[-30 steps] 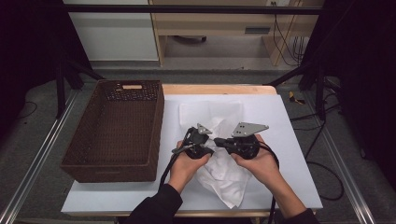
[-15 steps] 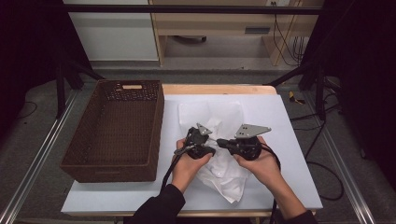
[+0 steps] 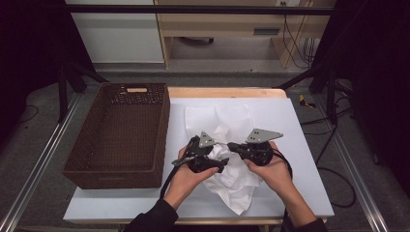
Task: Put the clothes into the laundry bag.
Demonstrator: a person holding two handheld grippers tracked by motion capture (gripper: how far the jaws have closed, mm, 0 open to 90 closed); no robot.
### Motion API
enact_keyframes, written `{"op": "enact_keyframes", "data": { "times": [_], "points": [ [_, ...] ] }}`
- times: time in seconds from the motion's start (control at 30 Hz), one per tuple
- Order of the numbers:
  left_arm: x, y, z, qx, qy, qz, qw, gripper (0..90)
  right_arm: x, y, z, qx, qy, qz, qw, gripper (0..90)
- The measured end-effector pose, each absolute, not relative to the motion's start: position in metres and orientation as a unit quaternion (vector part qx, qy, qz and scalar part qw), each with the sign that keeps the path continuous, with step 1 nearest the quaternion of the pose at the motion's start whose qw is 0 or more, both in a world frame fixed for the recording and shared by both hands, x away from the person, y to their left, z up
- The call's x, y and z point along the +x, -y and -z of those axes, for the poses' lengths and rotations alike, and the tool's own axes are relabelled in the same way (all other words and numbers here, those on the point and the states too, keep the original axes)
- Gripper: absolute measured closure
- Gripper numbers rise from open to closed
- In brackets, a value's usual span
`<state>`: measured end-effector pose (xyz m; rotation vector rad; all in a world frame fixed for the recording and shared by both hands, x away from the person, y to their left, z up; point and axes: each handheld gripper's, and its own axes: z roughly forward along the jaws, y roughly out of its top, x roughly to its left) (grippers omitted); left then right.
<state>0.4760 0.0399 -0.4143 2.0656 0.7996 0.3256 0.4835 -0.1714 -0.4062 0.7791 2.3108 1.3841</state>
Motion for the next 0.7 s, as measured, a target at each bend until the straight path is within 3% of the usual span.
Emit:
{"op": "enact_keyframes", "data": {
  "times": [0.3,0.47,0.57,0.7],
  "points": [
    [0.441,-0.058,0.387,0.811,-0.298,-0.161,0.477,24.2,0.480,0.175,0.409,0.276,-0.810,-0.487,0.173,90.0],
    [0.417,-0.079,0.388,0.809,-0.314,-0.209,0.450,44.5,0.477,0.176,0.410,0.275,-0.810,-0.488,0.175,90.0],
    [0.411,-0.091,0.396,0.813,-0.327,-0.196,0.439,63.1,0.476,0.176,0.411,0.274,-0.810,-0.489,0.174,90.0],
    [0.410,-0.102,0.409,0.826,-0.344,-0.191,0.404,76.8,0.474,0.175,0.412,0.273,-0.809,-0.492,0.173,90.0]
  ]
}}
